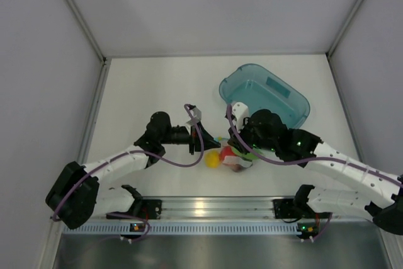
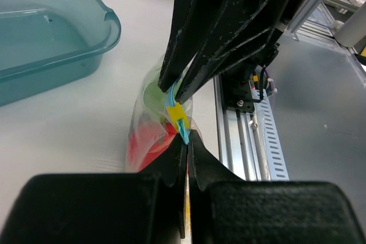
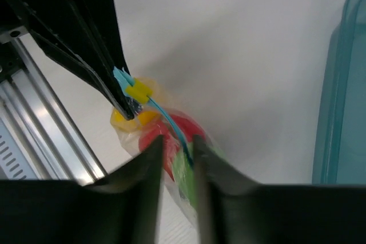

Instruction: Open the zip-top bag and remove the fake food

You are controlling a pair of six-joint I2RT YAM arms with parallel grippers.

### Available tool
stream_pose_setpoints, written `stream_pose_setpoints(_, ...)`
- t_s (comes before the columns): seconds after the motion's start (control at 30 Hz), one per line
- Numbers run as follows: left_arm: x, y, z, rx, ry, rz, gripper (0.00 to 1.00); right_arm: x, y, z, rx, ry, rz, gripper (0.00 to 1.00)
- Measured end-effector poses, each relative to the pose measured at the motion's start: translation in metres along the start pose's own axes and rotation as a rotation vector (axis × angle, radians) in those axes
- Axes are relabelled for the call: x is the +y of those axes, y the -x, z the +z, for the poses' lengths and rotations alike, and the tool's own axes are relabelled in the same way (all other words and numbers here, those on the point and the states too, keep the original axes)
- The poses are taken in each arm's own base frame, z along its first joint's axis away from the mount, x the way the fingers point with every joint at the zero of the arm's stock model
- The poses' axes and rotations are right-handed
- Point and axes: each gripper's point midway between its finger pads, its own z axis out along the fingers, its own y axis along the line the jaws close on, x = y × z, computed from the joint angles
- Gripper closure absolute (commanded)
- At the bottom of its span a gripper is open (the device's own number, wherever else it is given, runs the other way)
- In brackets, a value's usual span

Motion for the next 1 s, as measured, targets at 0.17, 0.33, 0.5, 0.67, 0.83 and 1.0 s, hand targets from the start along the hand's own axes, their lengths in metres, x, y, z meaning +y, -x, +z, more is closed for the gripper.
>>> stream_pose_setpoints(0.17,-0.007,-0.001,-0.001,0.007,-0.033,-0.008,1.0,0.01,0.003,0.003,-0.004,0.059,-0.019,1.0)
stream_pose_setpoints(0.33,-0.013,0.003,-0.004,0.007,-0.046,0.01,1.0,0.02,0.005,-0.001,-0.022,0.118,-0.025,1.0)
stream_pose_setpoints(0.5,-0.012,0.003,-0.005,0.023,-0.031,0.026,0.77,0.025,0.007,-0.012,-0.058,0.151,-0.03,1.0)
stream_pose_setpoints(0.67,-0.003,0.007,-0.005,0.024,0.022,0.045,0.3,0.026,0.009,-0.018,-0.082,0.159,-0.032,1.0)
stream_pose_setpoints(0.83,-0.005,0.015,0.0,0.024,0.026,0.066,0.31,0.027,0.003,-0.017,-0.07,0.16,-0.031,1.0)
stream_pose_setpoints(1.0,-0.006,0.016,0.003,0.026,0.018,0.086,0.57,0.028,0.002,-0.017,-0.071,0.17,-0.031,1.0)
